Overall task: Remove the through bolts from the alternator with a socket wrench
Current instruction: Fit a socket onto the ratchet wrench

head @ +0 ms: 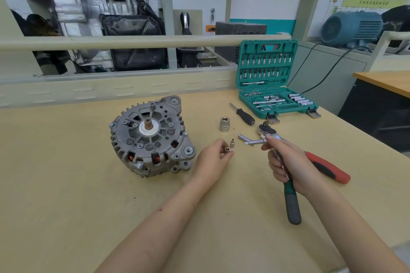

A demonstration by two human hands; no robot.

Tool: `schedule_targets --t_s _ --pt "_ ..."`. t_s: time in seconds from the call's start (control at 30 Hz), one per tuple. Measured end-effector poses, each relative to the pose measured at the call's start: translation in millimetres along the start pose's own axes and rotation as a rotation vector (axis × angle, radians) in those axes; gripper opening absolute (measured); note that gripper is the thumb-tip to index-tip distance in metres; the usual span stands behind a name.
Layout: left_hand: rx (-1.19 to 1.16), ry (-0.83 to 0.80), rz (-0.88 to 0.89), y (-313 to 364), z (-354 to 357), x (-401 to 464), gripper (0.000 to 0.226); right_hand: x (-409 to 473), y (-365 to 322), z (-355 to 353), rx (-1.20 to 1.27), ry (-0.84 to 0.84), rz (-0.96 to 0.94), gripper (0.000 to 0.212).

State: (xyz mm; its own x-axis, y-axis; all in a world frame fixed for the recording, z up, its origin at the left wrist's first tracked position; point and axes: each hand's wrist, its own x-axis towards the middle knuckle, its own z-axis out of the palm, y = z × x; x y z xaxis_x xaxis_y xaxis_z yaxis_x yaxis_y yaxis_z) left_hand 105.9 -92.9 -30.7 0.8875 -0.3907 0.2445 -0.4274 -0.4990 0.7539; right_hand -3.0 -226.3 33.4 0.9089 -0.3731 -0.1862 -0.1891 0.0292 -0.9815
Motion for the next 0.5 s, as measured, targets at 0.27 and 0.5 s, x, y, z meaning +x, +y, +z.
schedule_targets --t_s 0.27,0.5 --pt "0.195 0.02 -0.091 -1.1 3.3 30.4 0.028 -0.3 0.6 -22.0 -0.01 0.048 0.013 0.033" --pt "0.535 -0.059 0.306 21.4 5.2 41.1 0.054 3.5 2.3 -41.0 0.016 0.105 -0.001 0.032"
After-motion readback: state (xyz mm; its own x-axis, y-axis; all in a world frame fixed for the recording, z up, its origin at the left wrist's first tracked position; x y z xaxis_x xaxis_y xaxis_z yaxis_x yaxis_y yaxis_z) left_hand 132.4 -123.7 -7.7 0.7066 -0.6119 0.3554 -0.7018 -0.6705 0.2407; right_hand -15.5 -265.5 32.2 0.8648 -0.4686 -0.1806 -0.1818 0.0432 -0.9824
